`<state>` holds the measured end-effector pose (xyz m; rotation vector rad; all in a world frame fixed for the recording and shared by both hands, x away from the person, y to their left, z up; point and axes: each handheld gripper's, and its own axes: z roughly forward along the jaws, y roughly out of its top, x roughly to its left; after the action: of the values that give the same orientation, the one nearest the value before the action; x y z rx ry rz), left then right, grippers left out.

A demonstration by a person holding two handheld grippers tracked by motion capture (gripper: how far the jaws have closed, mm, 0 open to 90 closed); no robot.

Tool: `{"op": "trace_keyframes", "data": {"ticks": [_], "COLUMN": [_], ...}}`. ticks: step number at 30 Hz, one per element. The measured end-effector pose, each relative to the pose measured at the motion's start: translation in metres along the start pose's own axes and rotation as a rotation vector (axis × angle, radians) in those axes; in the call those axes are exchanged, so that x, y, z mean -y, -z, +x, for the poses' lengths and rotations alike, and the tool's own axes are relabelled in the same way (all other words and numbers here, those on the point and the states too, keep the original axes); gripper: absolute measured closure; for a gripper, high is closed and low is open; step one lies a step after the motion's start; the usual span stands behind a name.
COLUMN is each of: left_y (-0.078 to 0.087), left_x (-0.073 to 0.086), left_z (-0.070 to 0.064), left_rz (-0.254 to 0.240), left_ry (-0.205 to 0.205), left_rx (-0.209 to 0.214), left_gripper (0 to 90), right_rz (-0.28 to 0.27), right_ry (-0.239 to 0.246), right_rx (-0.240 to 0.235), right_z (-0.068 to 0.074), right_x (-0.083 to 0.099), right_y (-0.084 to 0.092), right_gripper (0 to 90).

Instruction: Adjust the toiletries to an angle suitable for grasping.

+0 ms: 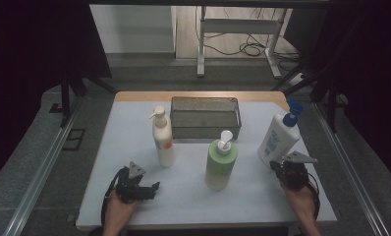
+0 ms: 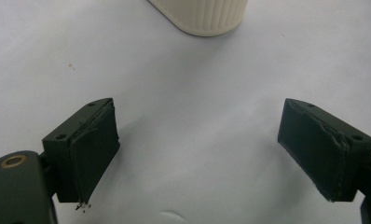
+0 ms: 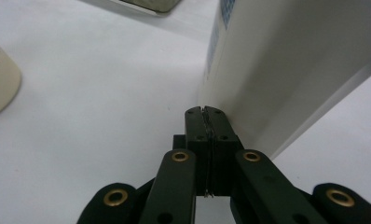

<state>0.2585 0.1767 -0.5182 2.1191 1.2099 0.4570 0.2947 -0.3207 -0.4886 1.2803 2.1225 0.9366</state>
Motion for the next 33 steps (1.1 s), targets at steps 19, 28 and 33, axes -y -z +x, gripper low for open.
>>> {"op": "trace_keyframes", "data": {"ticks": [19,28,33], "left_y": [-0.001,-0.001,0.000], "left_x": [0.000,-0.001,-0.001], "left_z": [-0.001,-0.002,-0.002], "left_rz": [0.002,-0.003,-0.006], "left_ry": [-0.005,-0.006,-0.009], "left_rx": [0.003,0.004,0.002], "left_gripper": [12.1,12.1,12.1], "right_rz": [-0.013,-0.030,-0.045], "right_ry": [0.026,0.007,-0.012], "right_rx": [-0.051,-0.047,-0.040], "right_z": [0.000,-0.002,-0.006], "right_x": [-0.001,-0.006,-0.011], "right_y": [0.020,0.040,0.052], "right_gripper": [74.8,63.5,58.7]}}
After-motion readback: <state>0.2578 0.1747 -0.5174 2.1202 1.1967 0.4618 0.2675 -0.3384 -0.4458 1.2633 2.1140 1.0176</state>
